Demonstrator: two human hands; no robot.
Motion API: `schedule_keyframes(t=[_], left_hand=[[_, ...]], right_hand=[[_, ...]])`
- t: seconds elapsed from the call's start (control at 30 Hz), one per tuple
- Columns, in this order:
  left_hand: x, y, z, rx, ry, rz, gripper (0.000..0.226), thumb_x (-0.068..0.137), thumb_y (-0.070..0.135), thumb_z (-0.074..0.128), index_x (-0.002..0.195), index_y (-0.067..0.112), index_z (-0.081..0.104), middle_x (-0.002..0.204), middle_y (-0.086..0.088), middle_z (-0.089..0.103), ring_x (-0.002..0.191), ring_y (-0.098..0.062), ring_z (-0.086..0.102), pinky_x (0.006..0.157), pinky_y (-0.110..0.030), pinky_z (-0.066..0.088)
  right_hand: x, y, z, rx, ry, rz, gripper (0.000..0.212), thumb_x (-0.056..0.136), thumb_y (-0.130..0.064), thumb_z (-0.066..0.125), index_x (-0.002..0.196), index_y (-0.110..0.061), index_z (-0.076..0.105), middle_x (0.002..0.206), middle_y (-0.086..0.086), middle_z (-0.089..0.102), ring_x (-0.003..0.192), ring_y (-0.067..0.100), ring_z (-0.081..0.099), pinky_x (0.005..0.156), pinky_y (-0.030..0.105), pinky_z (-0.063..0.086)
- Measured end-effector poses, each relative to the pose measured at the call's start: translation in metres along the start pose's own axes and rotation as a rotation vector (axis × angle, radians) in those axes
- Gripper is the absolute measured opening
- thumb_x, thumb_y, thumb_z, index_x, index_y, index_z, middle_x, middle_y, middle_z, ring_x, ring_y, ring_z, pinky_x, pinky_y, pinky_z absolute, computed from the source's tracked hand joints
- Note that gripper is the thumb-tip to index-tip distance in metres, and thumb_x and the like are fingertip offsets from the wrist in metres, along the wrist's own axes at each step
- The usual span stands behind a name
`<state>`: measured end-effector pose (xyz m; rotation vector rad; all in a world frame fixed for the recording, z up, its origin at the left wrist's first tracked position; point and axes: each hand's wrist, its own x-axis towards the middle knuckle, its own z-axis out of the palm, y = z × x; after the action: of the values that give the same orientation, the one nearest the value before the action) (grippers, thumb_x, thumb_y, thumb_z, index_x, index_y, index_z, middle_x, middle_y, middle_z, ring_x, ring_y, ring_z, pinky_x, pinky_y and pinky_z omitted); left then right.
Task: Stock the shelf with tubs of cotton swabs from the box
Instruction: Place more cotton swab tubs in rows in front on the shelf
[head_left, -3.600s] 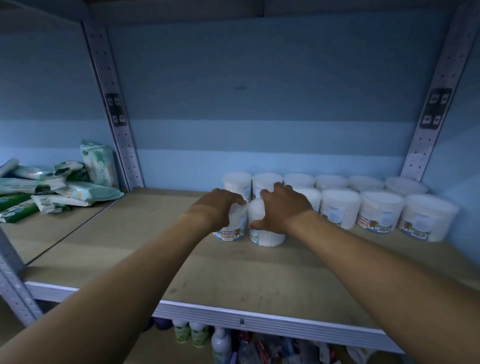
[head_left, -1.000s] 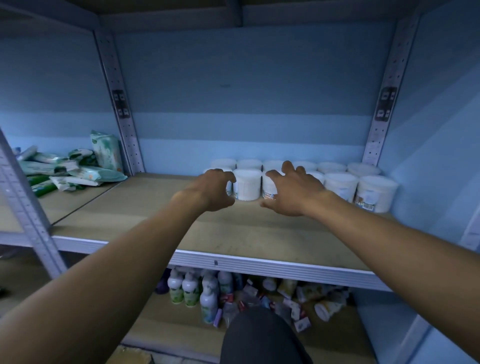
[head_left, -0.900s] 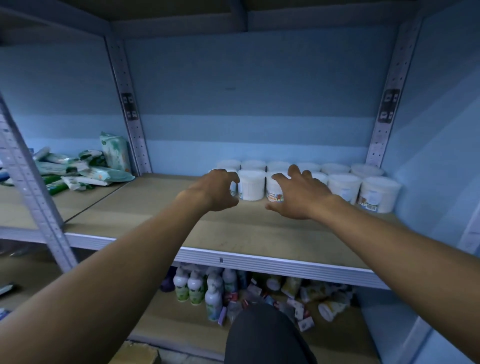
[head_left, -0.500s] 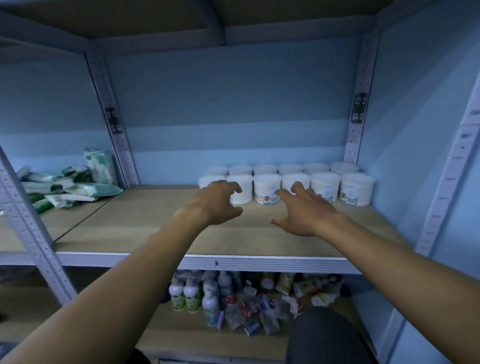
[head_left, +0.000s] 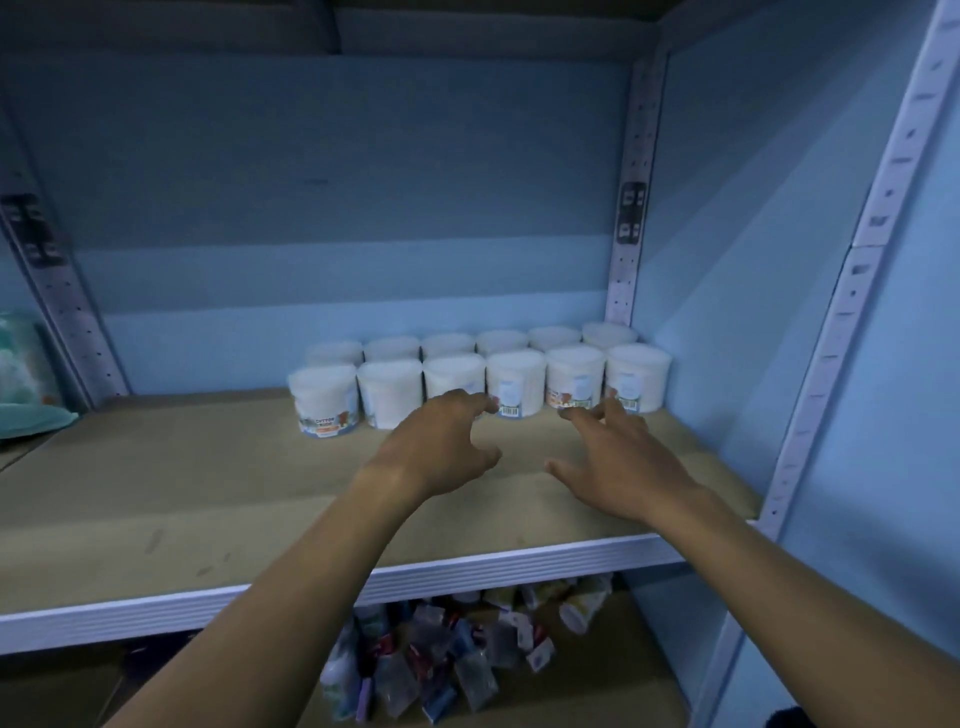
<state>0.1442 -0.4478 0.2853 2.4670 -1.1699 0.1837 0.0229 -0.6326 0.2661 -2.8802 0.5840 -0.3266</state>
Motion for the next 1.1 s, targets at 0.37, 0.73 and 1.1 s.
schedule_keyframes(t=[0.37, 0.73, 1.1], left_hand=[[0.030, 0.007, 0.059, -0.069, 0.065, 0.114, 0.055, 0.083, 0.044, 0.066, 0.135, 0.032, 0.052, 0.142, 0.010, 0.049, 0.127, -0.010, 0.050, 0.104, -0.030, 0.043], [0.073, 0.028, 0.065, -0.055, 0.038, 0.151, 0.061, 0.084, 0.049, 0.063, 0.140, 0.033, 0.045, 0.139, 0.008, 0.048, 0.127, -0.016, 0.048, 0.102, -0.034, 0.043], [0.183, 0.052, 0.043, 0.101, -0.091, 0.158, 0.074, 0.078, 0.052, 0.071, 0.142, 0.024, 0.045, 0.139, -0.004, 0.047, 0.126, -0.029, 0.047, 0.101, -0.041, 0.044]], right_hand=[[-0.002, 0.043, 0.024, 0.075, 0.179, 0.062, 0.055, 0.088, -0.056, 0.059, 0.139, -0.038, 0.047, 0.133, -0.004, 0.042, 0.127, 0.022, 0.044, 0.101, 0.036, 0.044], [0.027, 0.066, 0.012, 0.079, 0.122, 0.096, 0.065, 0.089, -0.048, 0.063, 0.148, -0.034, 0.038, 0.146, 0.001, 0.033, 0.136, 0.027, 0.034, 0.110, 0.038, 0.038], [0.132, 0.101, -0.038, -0.085, 0.007, 0.094, 0.082, 0.083, -0.048, 0.071, 0.152, -0.033, 0.028, 0.149, 0.006, 0.026, 0.139, 0.031, 0.031, 0.106, 0.047, 0.041]])
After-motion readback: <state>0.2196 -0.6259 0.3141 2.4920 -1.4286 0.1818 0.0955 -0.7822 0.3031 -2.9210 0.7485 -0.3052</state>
